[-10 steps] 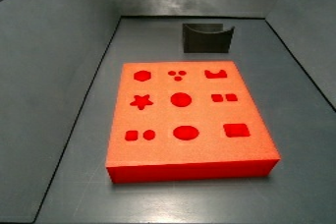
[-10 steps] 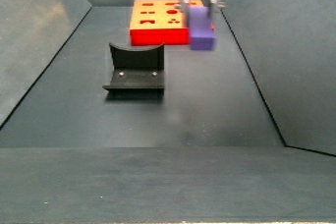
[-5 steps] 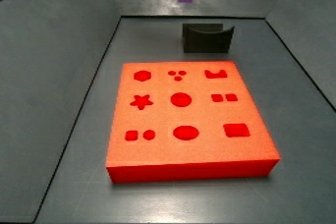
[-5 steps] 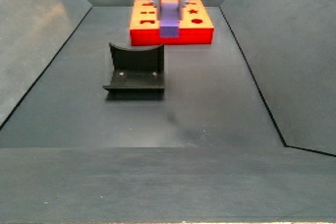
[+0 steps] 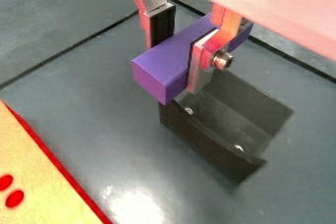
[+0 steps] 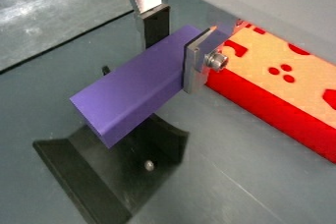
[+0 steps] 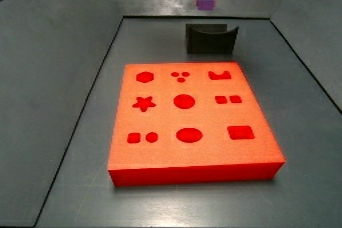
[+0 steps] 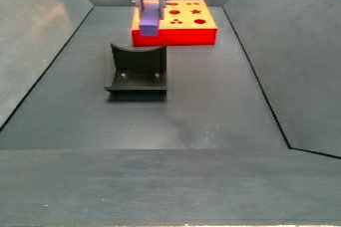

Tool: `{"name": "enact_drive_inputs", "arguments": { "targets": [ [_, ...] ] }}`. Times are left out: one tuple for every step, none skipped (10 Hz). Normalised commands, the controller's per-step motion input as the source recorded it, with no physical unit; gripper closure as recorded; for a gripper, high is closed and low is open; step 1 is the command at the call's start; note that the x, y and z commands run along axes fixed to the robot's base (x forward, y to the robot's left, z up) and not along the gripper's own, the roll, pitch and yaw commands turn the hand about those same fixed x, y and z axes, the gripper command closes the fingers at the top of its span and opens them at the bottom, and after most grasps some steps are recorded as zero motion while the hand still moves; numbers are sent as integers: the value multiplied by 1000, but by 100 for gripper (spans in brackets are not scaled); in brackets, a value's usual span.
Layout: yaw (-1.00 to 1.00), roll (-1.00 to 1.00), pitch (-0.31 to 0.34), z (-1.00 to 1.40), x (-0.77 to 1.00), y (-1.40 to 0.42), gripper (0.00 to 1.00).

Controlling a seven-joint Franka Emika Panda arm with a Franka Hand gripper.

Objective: Pick up the rectangle object. Move up. Place the rectangle object on the fixture. Regrasp the rectangle object. Move to above the board. Insert the rectangle object.
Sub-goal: Place the rectangle object on the fixture.

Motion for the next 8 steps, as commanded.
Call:
{"name": "enact_drive_inputs", "arguments": {
  "targets": [
    [23, 132, 128, -14, 606, -39, 100],
    [30, -1000, -54, 731, 301, 633, 100],
    [23, -1000, -37, 685, 167, 599, 100],
    [8, -1000, -19, 432, -11, 417, 100],
    [4, -1000, -29, 240, -59, 242, 100],
    [0, -1000, -37, 138, -41, 139, 100],
    [-5, -1000, -26, 63, 2, 81, 100],
    [-12, -1000, 1, 46, 24, 65, 100]
  ]
}}
